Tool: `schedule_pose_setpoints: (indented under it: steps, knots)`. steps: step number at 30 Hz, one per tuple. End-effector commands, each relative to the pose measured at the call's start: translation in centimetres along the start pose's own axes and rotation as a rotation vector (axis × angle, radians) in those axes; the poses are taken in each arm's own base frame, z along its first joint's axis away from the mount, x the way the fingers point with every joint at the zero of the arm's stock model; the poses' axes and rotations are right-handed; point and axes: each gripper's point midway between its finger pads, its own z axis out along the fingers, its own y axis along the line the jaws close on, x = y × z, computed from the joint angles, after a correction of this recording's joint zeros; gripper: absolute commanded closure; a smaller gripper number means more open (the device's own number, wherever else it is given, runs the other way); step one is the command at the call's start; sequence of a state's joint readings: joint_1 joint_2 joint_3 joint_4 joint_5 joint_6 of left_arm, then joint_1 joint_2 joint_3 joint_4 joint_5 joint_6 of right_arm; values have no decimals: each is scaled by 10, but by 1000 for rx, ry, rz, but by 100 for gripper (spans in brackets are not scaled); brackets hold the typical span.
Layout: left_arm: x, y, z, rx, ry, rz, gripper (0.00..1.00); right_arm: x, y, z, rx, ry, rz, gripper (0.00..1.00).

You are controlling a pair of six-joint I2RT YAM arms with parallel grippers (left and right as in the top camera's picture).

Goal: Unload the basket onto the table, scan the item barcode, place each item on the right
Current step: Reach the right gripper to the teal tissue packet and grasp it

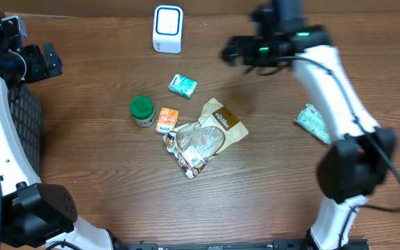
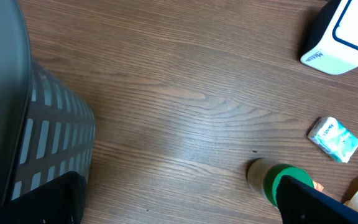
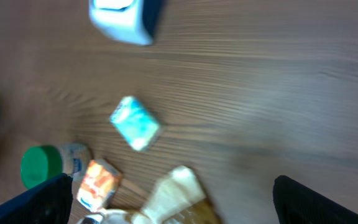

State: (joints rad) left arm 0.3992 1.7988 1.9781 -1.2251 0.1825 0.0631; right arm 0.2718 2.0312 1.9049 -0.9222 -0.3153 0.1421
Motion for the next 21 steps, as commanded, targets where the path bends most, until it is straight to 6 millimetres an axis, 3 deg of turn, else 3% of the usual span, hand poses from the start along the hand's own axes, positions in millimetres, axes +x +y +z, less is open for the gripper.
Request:
schedule_pose_setpoints:
  steps: [1,6,10,15,21]
  knots:
    - [-1,-3,3,4,2,33,1,-6,8,40,92,24,-137,0]
    - [-1,-3,3,4,2,33,1,3,21,88,90,93,-353,0]
    - [-1,-3,3,4,2,33,0,6,28,111,39,89,-436,2]
    - [-1,-3,3,4,2,33,1,10,45,127,-94,76,-480,19]
    - [-1,-3,3,4,2,33,1,24,43,152,-140,106,-478,32]
